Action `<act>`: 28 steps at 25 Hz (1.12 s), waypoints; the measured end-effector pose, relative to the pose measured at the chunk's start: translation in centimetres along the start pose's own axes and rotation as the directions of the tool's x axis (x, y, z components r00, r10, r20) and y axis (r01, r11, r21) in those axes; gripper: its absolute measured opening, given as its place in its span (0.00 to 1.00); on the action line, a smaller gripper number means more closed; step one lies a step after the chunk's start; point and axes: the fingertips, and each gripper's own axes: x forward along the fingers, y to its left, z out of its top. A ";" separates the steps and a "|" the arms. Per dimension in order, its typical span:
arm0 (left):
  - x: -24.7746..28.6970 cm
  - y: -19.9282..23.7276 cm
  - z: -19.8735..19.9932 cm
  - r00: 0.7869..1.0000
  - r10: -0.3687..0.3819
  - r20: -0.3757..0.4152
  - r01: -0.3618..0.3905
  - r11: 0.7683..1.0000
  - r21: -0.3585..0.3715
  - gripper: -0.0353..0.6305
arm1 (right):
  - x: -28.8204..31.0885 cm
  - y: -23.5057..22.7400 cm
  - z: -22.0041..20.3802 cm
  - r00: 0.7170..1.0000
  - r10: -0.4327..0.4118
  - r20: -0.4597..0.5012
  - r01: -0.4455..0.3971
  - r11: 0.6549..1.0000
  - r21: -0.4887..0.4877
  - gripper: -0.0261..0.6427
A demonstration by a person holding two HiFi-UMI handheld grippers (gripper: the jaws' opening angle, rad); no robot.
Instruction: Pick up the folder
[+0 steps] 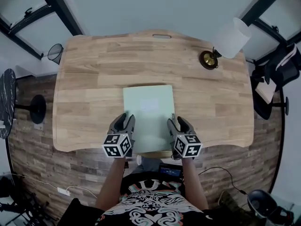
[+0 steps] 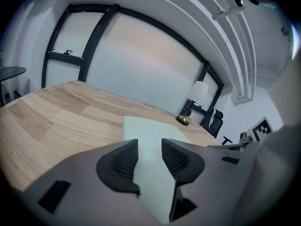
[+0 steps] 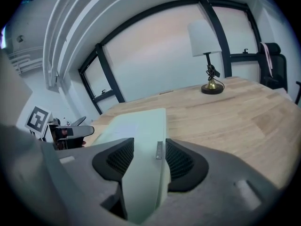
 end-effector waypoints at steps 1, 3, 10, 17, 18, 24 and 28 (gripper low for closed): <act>0.3 0.3 -0.2 1.000 0.006 -0.010 -0.006 1.000 -0.006 0.27 | 0.4 -0.3 -0.1 1.000 0.006 -0.013 -0.006 1.000 0.011 0.34; 0.9 0.9 -0.5 0.999 0.026 -0.024 -0.027 1.000 -0.014 0.30 | 1.3 -0.7 -0.4 0.999 0.019 -0.038 -0.018 0.999 0.030 0.38; 2.5 2.1 -2.6 0.993 0.045 -0.105 -0.053 0.995 -0.079 0.48 | 3.7 -1.1 -1.6 0.987 0.096 -0.128 -0.086 0.993 0.086 0.47; 3.1 2.2 -3.1 0.995 -0.017 -0.102 -0.004 0.979 -0.206 0.49 | 4.3 -0.8 -1.5 0.976 0.193 -0.099 -0.169 0.963 0.208 0.48; 3.1 2.2 -3.2 0.994 -0.017 -0.108 -0.006 0.979 -0.205 0.49 | 4.4 -0.8 -1.7 0.977 0.188 -0.104 -0.164 0.965 0.202 0.48; 3.4 2.6 -3.9 0.988 0.008 -0.153 -0.036 0.983 -0.181 0.49 | 5.0 -0.8 -2.3 0.976 0.142 -0.163 -0.116 0.981 0.156 0.48; 3.7 2.6 -3.8 0.988 0.009 -0.153 -0.039 0.981 -0.190 0.49 | 5.0 -1.0 -2.1 0.986 0.112 -0.125 -0.089 0.981 0.172 0.48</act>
